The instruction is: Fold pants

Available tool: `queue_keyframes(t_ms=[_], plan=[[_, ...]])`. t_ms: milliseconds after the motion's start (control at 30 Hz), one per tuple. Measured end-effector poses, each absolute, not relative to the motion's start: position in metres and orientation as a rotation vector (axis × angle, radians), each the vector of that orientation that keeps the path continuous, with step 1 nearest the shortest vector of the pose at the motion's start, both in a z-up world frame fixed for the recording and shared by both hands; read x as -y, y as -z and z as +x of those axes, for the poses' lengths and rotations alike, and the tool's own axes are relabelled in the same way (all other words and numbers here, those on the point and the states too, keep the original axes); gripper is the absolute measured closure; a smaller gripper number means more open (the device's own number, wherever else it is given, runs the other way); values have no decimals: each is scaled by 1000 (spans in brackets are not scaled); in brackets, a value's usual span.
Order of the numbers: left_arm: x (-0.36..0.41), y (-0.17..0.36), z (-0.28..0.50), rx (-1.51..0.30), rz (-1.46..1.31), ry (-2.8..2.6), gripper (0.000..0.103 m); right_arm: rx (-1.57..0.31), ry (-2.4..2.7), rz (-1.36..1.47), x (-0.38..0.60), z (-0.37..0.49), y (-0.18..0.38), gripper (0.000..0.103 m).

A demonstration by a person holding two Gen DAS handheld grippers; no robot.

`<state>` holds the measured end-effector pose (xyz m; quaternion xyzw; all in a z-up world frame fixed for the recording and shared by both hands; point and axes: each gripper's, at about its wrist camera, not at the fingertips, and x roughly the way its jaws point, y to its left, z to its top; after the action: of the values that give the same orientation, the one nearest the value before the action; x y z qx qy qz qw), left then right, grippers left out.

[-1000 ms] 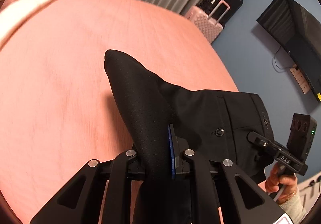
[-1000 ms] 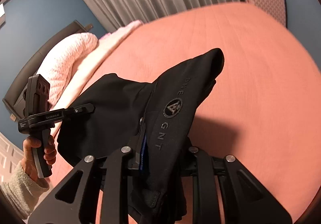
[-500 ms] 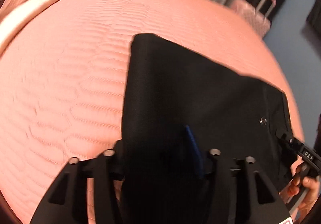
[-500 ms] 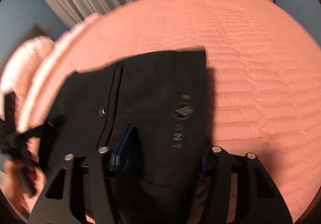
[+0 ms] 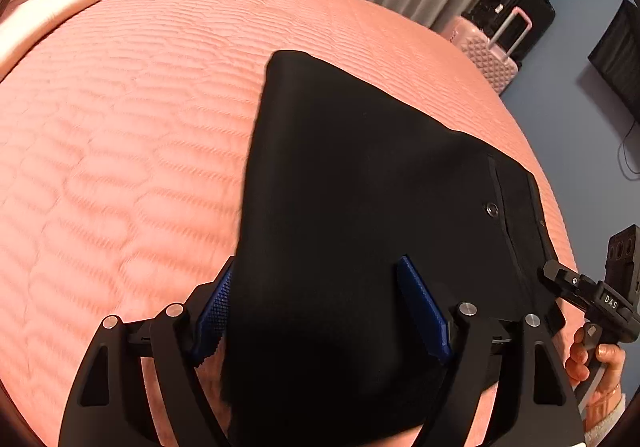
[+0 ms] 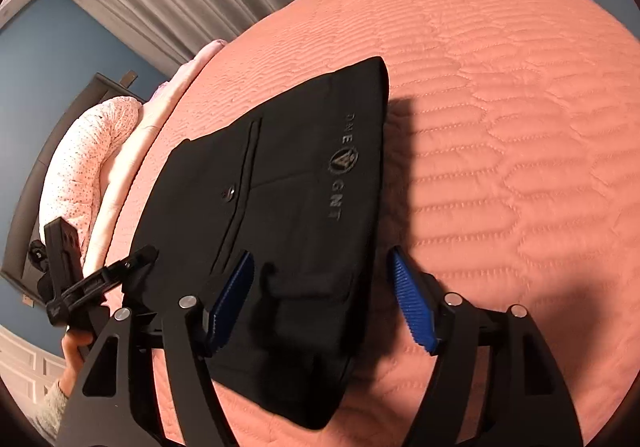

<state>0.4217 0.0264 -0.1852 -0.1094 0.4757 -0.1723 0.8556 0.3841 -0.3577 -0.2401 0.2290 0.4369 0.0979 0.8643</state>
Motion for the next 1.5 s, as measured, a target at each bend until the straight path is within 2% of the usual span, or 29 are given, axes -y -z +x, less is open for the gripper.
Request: queue_keyframes(t_ms=[233, 333, 400, 533, 633, 700, 1133, 1500], plan=[[-28, 152, 366, -849, -14, 145, 26, -815, -46, 244, 340, 328, 204, 35], [-18, 138, 352, -844, 28, 118, 26, -797, 17, 184, 328, 299, 191, 35], [-6, 127, 336, -839, 85, 93, 26, -785, 64, 140, 313, 280, 184, 29], [16, 106, 308, -802, 164, 65, 26, -757, 93, 105, 284, 248, 166, 29], [22, 86, 287, -809, 124, 97, 26, -735, 90, 157, 269, 230, 147, 29], [23, 72, 272, -805, 100, 111, 26, -716, 93, 173, 261, 222, 134, 17], [26, 26, 226, -756, 128, 87, 24, -612, 100, 155, 231, 191, 73, 17], [27, 28, 219, -764, 148, 89, 24, -616, 94, 142, 226, 187, 72, 17]])
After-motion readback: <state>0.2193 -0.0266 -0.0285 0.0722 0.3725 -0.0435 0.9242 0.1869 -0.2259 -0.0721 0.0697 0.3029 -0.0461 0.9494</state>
